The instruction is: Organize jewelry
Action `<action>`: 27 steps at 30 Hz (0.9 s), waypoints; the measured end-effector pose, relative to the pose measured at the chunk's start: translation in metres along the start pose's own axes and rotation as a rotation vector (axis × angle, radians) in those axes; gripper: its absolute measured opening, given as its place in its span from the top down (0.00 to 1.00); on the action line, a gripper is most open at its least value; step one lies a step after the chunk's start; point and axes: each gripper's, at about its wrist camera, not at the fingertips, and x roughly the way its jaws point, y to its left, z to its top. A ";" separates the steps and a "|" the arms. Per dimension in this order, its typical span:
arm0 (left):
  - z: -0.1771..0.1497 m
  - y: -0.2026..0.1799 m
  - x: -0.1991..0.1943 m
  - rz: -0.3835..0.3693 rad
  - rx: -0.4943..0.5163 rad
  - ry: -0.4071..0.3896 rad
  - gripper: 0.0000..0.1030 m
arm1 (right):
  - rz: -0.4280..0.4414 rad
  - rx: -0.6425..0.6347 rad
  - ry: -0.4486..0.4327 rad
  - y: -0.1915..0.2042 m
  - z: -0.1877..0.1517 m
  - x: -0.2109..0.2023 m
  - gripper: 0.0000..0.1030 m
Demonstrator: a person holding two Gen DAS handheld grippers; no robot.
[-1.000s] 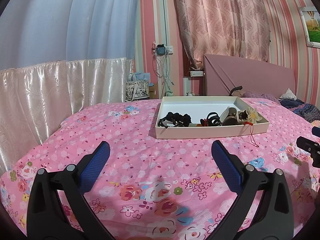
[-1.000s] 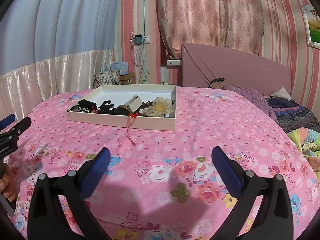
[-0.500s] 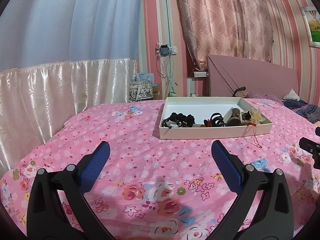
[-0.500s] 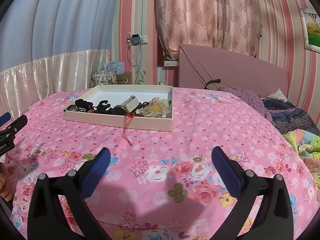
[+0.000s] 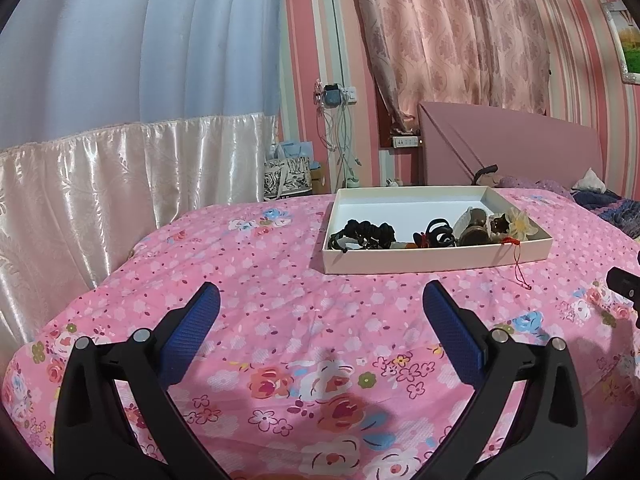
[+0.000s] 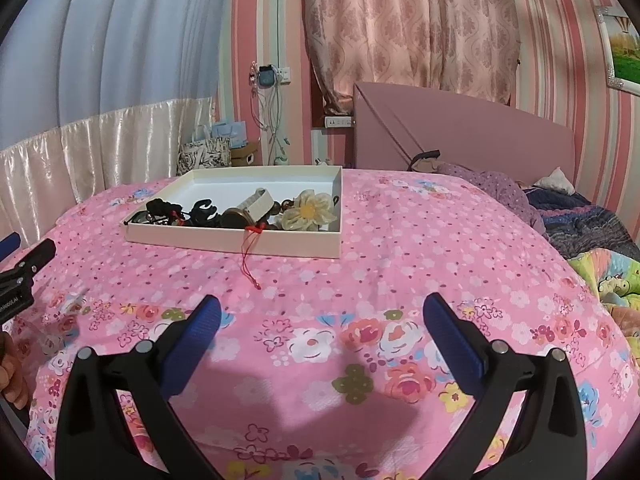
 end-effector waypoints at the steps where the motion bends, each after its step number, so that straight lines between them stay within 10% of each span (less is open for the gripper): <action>1: 0.000 0.000 0.000 0.000 -0.003 -0.001 0.03 | -0.001 -0.002 -0.001 0.000 0.000 0.000 0.02; 27: 0.000 0.001 -0.001 0.013 -0.016 -0.011 0.03 | 0.019 0.027 -0.019 -0.004 0.004 -0.001 0.02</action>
